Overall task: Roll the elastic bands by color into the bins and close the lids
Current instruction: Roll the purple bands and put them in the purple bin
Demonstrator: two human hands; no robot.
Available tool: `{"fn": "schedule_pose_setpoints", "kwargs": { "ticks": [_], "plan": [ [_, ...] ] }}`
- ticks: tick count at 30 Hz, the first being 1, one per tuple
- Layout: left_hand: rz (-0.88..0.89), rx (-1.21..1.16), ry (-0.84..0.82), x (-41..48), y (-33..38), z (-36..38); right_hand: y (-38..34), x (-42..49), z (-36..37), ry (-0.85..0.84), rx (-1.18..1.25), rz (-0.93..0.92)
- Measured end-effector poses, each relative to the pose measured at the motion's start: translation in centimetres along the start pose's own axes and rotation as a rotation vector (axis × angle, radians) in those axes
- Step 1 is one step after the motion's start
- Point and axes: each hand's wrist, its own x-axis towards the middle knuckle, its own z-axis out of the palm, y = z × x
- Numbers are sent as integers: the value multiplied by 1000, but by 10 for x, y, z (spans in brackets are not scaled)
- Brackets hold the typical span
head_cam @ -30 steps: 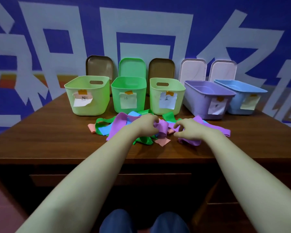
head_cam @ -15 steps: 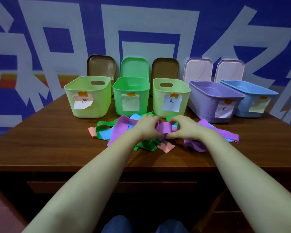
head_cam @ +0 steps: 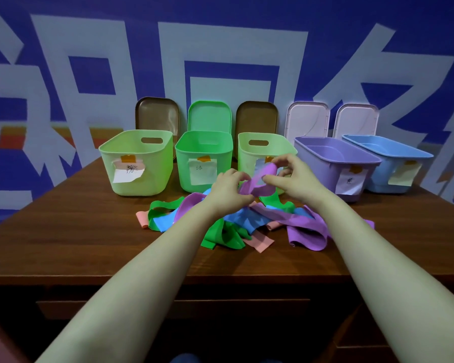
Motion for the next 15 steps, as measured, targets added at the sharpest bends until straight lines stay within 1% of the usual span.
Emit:
{"fn": "schedule_pose_setpoints", "kwargs": {
  "ticks": [3, 5, 7, 8, 10, 12, 15],
  "plan": [
    [-23, -89, 90, -1, -5, -3, -15, 3, -3, 90, 170, -27],
    [-57, -130, 162, 0, -6, -7, -25, 5, -5, 167, 355, -30],
    [-124, -219, 214, 0, -3, -13, -34, 6, -7, 221, 498, -29],
    [-167, -296, 217, 0, 1, -18, -38, 7, -7, 233, 519, -33],
    [-255, -511, 167, 0, 13, -27, -45, 6, -5, 223, 522, -56],
    [-338, -746, 74, -2, 25, -35, -52, 4, -2, 195, 525, -82],
    [-361, -976, 2, -1, 35, -44, -62, 0, 2, 178, 487, -136]
  ]
}}
